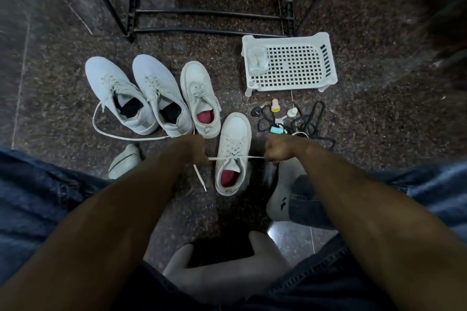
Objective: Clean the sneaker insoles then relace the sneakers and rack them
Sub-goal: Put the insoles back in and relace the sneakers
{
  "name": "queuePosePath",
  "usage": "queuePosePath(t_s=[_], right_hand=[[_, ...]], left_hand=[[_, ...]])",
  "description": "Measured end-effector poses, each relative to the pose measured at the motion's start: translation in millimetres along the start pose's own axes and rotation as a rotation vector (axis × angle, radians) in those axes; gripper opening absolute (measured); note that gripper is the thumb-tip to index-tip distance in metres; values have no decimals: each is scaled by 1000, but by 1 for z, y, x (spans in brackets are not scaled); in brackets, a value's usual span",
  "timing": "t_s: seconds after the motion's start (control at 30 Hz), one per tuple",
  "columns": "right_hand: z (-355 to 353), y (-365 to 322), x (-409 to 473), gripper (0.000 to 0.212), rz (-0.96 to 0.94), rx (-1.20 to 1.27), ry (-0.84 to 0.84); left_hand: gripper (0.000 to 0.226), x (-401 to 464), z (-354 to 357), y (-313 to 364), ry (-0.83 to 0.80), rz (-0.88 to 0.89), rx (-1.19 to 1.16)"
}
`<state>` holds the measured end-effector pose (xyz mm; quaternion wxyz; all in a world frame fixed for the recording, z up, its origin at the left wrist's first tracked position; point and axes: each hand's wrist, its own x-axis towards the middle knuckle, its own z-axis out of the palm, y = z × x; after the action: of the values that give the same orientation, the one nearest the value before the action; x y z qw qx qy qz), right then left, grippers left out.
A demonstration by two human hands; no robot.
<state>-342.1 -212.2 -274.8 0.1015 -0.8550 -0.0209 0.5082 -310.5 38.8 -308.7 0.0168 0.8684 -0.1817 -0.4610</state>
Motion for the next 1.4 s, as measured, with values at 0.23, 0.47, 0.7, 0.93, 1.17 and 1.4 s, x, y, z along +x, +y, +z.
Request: queuePosePath(t_s=[0.23,0.47,0.7,0.93,1.17,1.4], right_hand=[[6,-11,-3,18,-12,294,42],[11,-24,-5,24,-115,1282,180],[29,-48,17,30,-145,2123,273],[42,-16,36,29,303,2065,568],[26,-36,29,36,87,2245,249],[-2,-52,20,23,53,2228,256]], left_hand=[[16,-14,-19,30,136,-162,-1329],[12,0,-1,60,159,-31,-2180],[46,8,22,72,240,-199,-2254],[50,20,38,60,303,-321,-2050],[58,18,33,81,234,130,-1244],[17,18,33,83,155,118,-1181]])
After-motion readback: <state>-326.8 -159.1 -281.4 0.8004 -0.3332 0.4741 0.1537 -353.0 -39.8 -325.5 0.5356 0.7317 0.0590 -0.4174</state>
